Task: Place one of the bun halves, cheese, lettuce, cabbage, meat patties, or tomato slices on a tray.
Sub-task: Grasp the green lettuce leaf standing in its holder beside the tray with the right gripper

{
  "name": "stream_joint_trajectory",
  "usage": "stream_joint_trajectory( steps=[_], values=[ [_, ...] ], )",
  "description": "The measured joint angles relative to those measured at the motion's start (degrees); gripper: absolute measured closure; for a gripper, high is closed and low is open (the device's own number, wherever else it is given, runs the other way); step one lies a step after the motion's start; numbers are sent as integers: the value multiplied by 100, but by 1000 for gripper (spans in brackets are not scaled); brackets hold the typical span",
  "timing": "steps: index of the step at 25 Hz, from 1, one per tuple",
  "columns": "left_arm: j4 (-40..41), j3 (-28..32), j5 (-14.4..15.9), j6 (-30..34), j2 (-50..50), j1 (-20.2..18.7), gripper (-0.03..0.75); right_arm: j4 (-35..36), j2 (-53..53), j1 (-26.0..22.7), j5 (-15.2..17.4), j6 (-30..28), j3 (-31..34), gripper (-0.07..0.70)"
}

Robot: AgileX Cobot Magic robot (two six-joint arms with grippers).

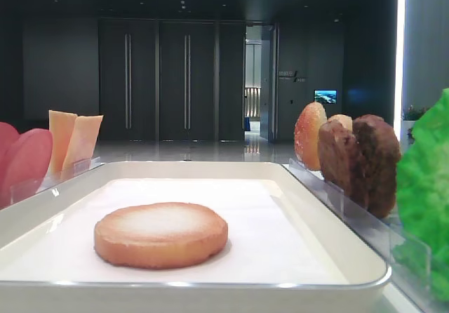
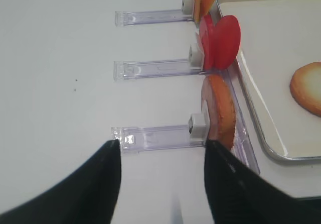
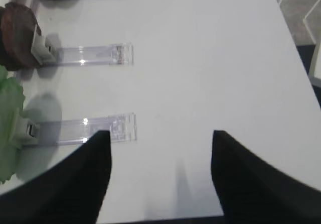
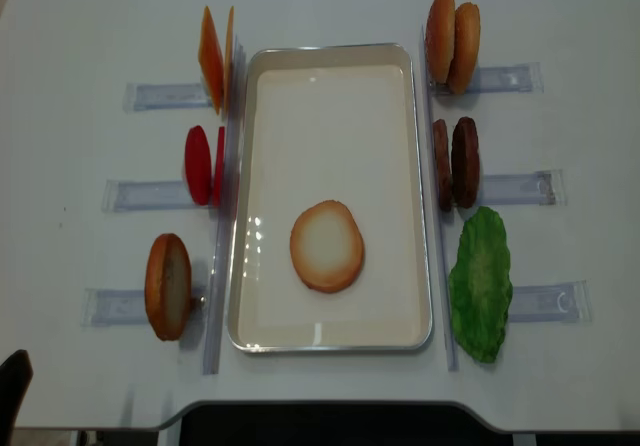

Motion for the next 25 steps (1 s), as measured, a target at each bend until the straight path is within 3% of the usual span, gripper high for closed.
stream_joint_trajectory(
  steps=[15, 25],
  values=[
    [0, 0, 0, 0, 0, 0, 307, 244, 3389, 0, 172, -251, -1300, 216],
    [3, 0, 0, 0, 0, 0, 307, 467, 4830, 0, 364, -230, -2561, 216]
  ],
)
